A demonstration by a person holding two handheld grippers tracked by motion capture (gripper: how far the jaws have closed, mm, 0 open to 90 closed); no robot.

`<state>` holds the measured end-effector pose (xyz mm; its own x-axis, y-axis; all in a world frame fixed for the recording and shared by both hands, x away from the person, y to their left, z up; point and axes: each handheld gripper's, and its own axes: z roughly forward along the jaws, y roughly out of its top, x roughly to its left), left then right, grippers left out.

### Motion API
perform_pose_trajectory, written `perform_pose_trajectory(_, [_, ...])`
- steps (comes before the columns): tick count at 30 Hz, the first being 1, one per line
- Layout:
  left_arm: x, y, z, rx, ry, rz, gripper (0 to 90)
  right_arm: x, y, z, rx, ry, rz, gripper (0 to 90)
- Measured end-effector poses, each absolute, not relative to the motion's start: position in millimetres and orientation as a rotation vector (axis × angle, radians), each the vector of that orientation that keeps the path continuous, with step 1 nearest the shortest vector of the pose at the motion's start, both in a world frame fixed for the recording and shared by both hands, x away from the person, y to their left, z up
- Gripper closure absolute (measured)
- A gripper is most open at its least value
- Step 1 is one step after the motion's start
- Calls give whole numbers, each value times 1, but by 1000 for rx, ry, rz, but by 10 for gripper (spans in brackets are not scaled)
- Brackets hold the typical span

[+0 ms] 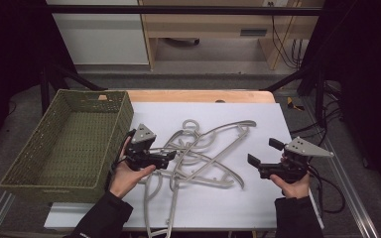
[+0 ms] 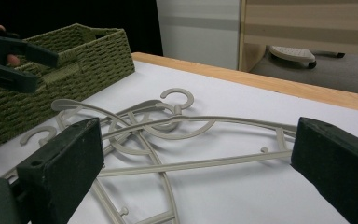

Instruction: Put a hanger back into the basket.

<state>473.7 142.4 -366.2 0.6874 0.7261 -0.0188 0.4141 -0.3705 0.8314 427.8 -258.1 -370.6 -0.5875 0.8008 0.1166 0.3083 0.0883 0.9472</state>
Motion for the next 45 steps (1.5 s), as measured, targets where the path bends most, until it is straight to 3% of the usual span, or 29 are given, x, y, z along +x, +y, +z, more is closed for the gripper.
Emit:
perform_pose_trajectory(23, [520, 92, -423, 2218, 925, 386, 367, 429, -259, -372, 1091, 1943, 1515, 27])
perform_pose_trajectory(34, [536, 80, -446, 2296, 973, 340, 607, 430, -258, -373, 1094, 1947, 1511, 28])
perform_pose_trajectory(45, [540, 74, -451, 2328, 1034, 337, 766, 430, -257, -373, 1091, 1954, 1511, 28])
